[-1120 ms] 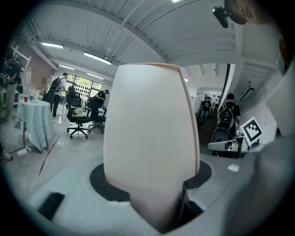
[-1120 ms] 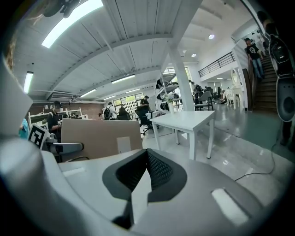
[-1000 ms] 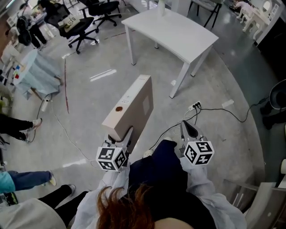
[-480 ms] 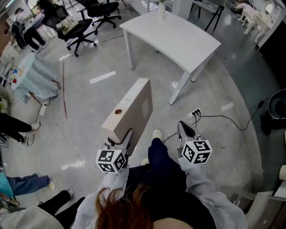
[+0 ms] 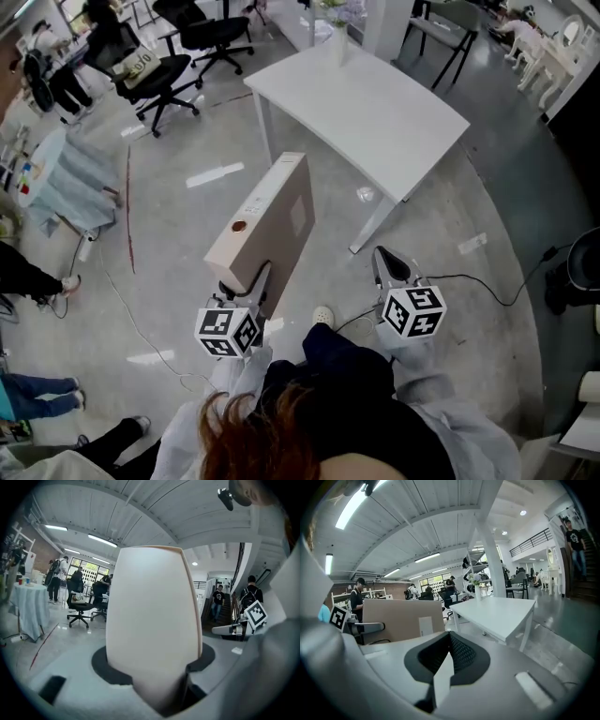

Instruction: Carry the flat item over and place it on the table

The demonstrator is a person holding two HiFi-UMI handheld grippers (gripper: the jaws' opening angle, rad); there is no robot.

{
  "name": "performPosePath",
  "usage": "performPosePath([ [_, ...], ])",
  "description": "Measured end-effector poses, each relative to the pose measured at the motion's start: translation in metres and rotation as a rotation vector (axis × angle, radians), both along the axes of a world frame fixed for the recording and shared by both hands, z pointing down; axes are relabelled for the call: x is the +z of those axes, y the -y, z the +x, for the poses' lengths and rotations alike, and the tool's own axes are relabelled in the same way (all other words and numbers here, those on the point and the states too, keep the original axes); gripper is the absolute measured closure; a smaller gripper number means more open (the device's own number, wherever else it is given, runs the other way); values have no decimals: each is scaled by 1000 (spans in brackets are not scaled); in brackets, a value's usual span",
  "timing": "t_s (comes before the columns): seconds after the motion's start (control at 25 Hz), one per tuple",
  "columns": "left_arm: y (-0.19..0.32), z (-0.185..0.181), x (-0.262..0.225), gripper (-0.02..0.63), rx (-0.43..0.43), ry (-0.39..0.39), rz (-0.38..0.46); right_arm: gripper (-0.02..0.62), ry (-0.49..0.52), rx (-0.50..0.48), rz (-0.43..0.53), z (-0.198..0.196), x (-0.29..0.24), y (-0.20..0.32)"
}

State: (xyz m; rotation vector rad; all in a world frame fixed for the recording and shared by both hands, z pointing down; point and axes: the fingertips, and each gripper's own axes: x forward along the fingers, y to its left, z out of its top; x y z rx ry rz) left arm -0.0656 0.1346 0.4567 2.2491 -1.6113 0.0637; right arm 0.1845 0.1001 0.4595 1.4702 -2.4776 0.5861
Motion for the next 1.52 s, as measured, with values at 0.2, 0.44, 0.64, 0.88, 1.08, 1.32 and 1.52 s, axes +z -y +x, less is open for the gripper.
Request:
performPosePath([
  [0.2,50,2,-22,321,-30,0,41,586,0,-23,24,3,-14,55],
  [0.44,76,10,-16,321,-58,-12,52,586,18,-58,41,5,-10,90],
  [0.64,75,16,-7,322,-82,-58,36,586,19,-61,31,9,-1,102],
  [0.88,79,18,-6,322,-94,-45,19,586,28,-71,-6,9,9,108],
  [1.08,103,10,-3,322,-101,-58,30,586,28,-81,-13,-3,16,130],
  [1.32,169,-7,-4,324,-77,-90,29,586,25,-52,-7,-17,13,190],
  [1.52,251,-32,-23,324,-53,-120,49,586,24,-18,10,-38,-4,260],
])
